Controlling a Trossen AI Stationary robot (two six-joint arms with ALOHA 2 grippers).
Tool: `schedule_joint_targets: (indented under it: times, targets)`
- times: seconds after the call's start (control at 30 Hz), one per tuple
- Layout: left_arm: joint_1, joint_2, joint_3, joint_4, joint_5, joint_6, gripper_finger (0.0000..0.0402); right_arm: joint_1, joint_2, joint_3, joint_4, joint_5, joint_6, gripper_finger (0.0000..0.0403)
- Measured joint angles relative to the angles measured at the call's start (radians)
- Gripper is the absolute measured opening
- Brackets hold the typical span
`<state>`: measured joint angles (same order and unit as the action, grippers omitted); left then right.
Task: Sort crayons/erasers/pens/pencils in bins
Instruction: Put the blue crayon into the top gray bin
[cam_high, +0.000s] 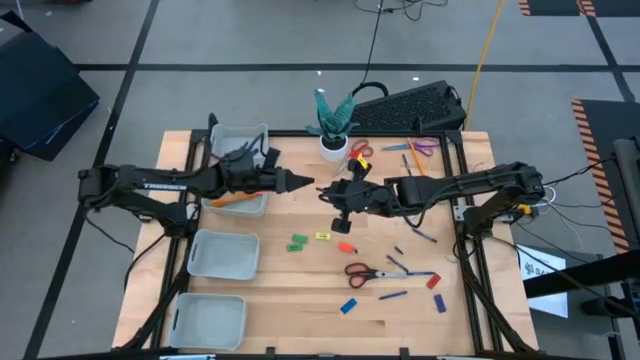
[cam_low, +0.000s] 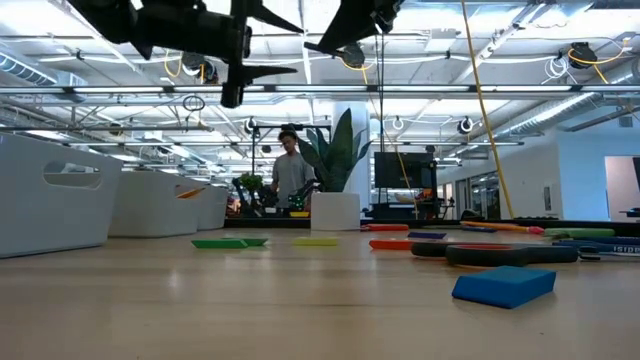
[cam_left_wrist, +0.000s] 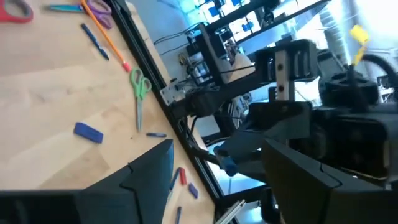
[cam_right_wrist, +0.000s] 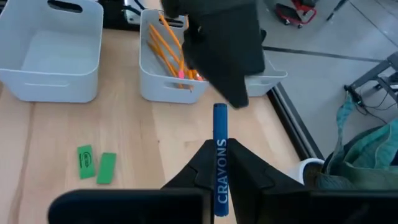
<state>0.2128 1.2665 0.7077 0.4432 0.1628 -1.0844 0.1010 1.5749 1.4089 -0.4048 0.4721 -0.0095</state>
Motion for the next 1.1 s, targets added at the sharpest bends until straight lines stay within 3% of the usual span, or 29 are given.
schedule_joint_targets:
  times: [0.43, 0.73, 1.1]
  targets:
    - [-0.050, 0.078, 0.000, 0.100, -0.064, 0.033, 0.0238, -0.036, 0.000, -0.013, 0.050, -0.003, -0.018, 0.0016]
    - [-0.050, 0.089, 0.000, 0.123, -0.076, 0.070, 0.0146, -0.040, 0.000, -0.013, 0.080, -0.067, -0.038, 0.0018]
    - [-0.049, 0.089, 0.001, 0.159, -0.068, 0.110, 0.0065, -0.039, 0.000, -0.013, 0.089, -0.080, -0.025, 0.0019]
